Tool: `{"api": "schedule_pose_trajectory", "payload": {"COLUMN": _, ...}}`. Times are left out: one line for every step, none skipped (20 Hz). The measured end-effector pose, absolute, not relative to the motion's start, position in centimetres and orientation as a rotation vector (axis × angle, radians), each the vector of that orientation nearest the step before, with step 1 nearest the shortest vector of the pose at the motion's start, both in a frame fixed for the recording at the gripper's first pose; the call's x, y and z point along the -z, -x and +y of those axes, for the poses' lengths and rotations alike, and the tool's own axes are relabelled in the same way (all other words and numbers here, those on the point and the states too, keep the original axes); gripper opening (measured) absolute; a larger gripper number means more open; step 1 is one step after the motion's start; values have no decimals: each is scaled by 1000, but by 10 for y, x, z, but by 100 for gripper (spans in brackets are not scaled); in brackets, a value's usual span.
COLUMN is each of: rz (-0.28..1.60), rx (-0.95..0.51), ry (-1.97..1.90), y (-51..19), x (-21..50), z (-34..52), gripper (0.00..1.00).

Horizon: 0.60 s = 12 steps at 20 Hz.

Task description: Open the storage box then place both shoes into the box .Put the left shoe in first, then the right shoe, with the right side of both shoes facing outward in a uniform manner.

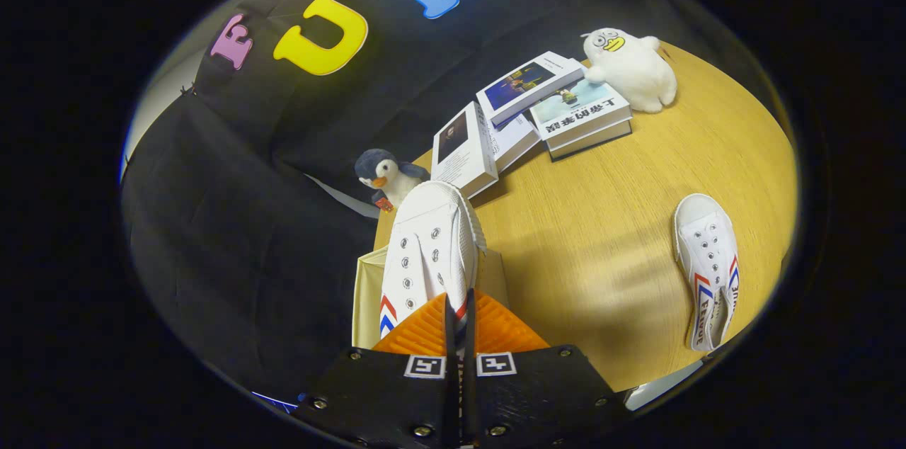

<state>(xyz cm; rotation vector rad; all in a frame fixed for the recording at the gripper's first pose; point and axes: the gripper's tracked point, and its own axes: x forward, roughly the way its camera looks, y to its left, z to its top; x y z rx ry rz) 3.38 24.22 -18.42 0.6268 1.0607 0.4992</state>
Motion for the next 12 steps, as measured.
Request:
{"api": "schedule_pose_trajectory", "payload": {"rz": 1055, "rx": -508, "ry": -618, "y": -33, "x": 181, "z": 251, "gripper": 2}}
{"api": "schedule_pose_trajectory", "payload": {"rz": 1057, "rx": -519, "ry": -610, "y": -32, "x": 180, "z": 259, "gripper": 2}}
{"api": "schedule_pose_trajectory", "payload": {"rz": 1056, "rx": -527, "ry": -607, "y": -30, "x": 178, "z": 268, "gripper": 2}}
{"api": "schedule_pose_trajectory", "payload": {"rz": 1061, "rx": -538, "ry": -602, "y": -29, "x": 177, "z": 278, "gripper": 2}}
{"api": "schedule_pose_trajectory", "payload": {"rz": 1064, "rx": -544, "ry": -600, "y": -27, "x": 177, "z": 286, "gripper": 2}}
{"api": "schedule_pose_trajectory", "payload": {"rz": 1070, "rx": -551, "ry": -592, "y": -25, "x": 178, "z": 295, "gripper": 2}}
{"api": "schedule_pose_trajectory", "payload": {"rz": 1075, "rx": -557, "ry": -584, "y": -24, "x": 180, "z": 304, "gripper": 2}}
{"api": "schedule_pose_trajectory", "payload": {"rz": 1078, "rx": -561, "ry": -573, "y": -22, "x": 182, "z": 312, "gripper": 2}}
{"api": "schedule_pose_trajectory", "payload": {"rz": 1084, "rx": -566, "ry": -564, "y": -21, "x": 183, "z": 319, "gripper": 2}}
{"api": "schedule_pose_trajectory", "payload": {"rz": 1090, "rx": -571, "ry": -556, "y": -17, "x": 187, "z": 326, "gripper": 2}}
{"api": "schedule_pose_trajectory", "payload": {"rz": 1097, "rx": -575, "ry": -549, "y": -15, "x": 190, "z": 334, "gripper": 2}}
{"api": "schedule_pose_trajectory", "payload": {"rz": 1106, "rx": -578, "ry": -541, "y": -11, "x": 193, "z": 343, "gripper": 2}}
